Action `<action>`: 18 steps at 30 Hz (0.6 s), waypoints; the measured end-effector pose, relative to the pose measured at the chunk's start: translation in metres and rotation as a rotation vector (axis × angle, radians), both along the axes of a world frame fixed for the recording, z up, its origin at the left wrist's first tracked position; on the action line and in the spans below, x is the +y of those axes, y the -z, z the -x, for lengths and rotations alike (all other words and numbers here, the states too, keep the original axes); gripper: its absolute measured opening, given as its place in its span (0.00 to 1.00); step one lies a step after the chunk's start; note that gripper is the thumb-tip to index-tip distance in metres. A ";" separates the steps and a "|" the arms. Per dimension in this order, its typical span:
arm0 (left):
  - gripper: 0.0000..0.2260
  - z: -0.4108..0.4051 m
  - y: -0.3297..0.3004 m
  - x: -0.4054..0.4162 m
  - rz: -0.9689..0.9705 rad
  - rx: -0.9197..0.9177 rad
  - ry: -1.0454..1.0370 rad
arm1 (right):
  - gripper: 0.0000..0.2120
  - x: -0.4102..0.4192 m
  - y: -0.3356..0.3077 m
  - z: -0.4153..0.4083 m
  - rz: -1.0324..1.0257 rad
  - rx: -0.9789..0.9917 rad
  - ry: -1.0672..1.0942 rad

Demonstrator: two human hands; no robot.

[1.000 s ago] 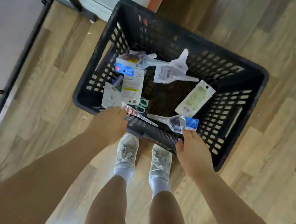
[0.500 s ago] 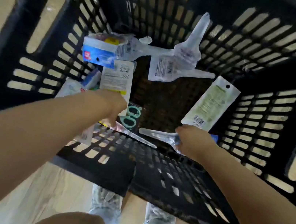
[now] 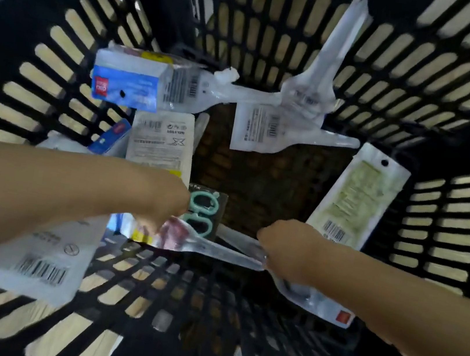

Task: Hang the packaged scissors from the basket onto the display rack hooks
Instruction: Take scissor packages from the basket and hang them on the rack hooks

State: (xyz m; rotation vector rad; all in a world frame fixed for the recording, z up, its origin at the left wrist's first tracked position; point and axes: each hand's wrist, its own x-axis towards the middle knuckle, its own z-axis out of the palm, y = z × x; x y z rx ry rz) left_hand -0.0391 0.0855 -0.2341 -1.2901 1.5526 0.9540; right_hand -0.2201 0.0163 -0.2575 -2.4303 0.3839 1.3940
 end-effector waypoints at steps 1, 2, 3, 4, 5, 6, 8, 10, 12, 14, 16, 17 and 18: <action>0.10 0.001 0.003 -0.004 0.003 0.006 0.020 | 0.12 -0.001 -0.003 -0.003 0.012 0.008 -0.029; 0.10 0.002 -0.002 -0.009 0.008 0.026 -0.006 | 0.14 -0.002 -0.006 -0.006 0.027 0.022 -0.069; 0.09 0.001 -0.006 -0.016 0.019 0.043 -0.050 | 0.15 -0.004 -0.010 -0.008 0.044 0.038 -0.116; 0.08 -0.001 -0.008 -0.021 0.029 0.063 -0.088 | 0.17 -0.007 -0.014 -0.011 0.064 0.064 -0.153; 0.04 -0.004 -0.011 -0.027 0.038 0.085 -0.121 | 0.19 -0.011 -0.020 -0.012 0.088 0.101 -0.176; 0.02 -0.006 -0.017 -0.032 0.047 0.107 -0.140 | 0.19 -0.014 -0.026 -0.014 0.122 0.132 -0.206; 0.04 -0.008 -0.026 -0.043 0.081 0.098 -0.111 | 0.18 -0.017 -0.034 -0.015 0.216 0.120 -0.314; 0.05 -0.001 -0.033 -0.057 0.100 0.017 -0.024 | 0.17 -0.018 -0.038 -0.016 0.297 0.052 -0.456; 0.13 0.009 -0.030 -0.072 0.124 -0.102 0.121 | 0.19 -0.017 -0.034 -0.015 0.348 -0.019 -0.582; 0.16 0.013 -0.022 -0.082 0.255 -0.170 0.265 | 0.20 -0.017 -0.023 -0.014 0.363 -0.099 -0.643; 0.17 0.010 -0.012 -0.083 0.420 -0.173 0.328 | 0.20 -0.020 -0.013 -0.012 0.359 -0.206 -0.643; 0.19 0.007 -0.006 -0.079 0.493 -0.166 0.362 | 0.19 -0.022 -0.008 -0.009 0.354 -0.254 -0.630; 0.21 0.005 0.001 -0.073 0.575 -0.165 0.389 | 0.18 -0.023 -0.003 -0.006 0.347 -0.296 -0.607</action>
